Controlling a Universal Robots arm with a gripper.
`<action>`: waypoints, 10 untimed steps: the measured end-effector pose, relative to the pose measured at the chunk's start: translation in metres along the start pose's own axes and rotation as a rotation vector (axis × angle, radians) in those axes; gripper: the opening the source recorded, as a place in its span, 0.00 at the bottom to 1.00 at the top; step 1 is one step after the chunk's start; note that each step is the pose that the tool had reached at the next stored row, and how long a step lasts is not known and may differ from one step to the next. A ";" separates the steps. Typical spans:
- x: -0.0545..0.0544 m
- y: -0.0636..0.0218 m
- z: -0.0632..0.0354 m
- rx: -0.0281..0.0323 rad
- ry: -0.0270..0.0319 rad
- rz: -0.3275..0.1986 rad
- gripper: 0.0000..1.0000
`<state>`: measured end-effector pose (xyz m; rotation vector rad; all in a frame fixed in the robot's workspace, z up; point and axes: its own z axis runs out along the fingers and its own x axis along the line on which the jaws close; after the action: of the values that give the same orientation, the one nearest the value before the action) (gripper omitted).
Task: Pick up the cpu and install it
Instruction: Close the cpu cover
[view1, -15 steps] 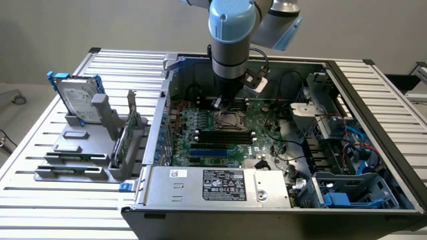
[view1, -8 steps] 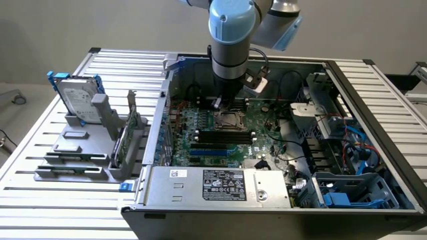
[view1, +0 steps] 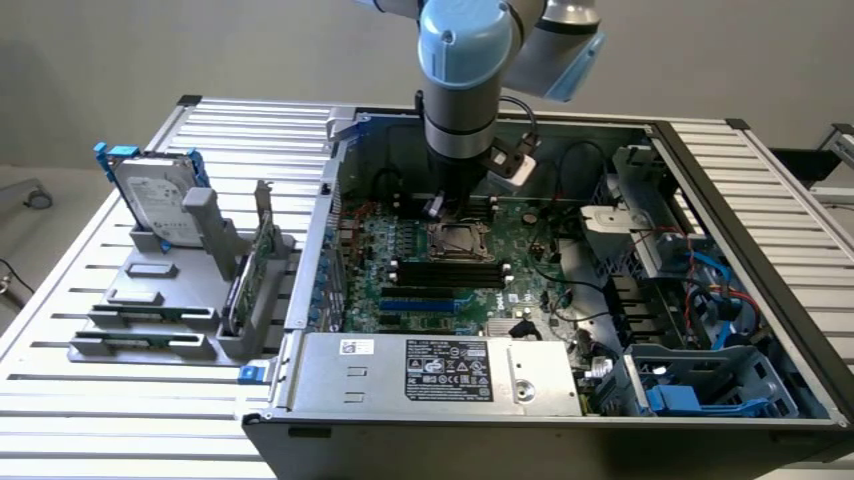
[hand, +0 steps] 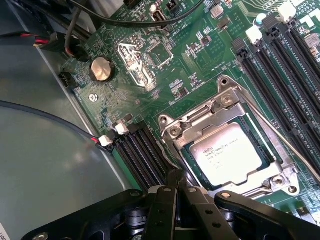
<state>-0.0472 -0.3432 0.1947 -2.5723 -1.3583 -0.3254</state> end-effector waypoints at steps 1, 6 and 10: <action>0.000 0.0002 0.0000 0.0002 0.0000 -0.001 0.11; 0.000 0.0005 0.0001 0.0011 -0.0003 -0.004 0.11; 0.000 0.0005 0.0001 0.0016 -0.0004 -0.005 0.11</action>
<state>-0.0465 -0.3432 0.1947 -2.5682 -1.3650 -0.3246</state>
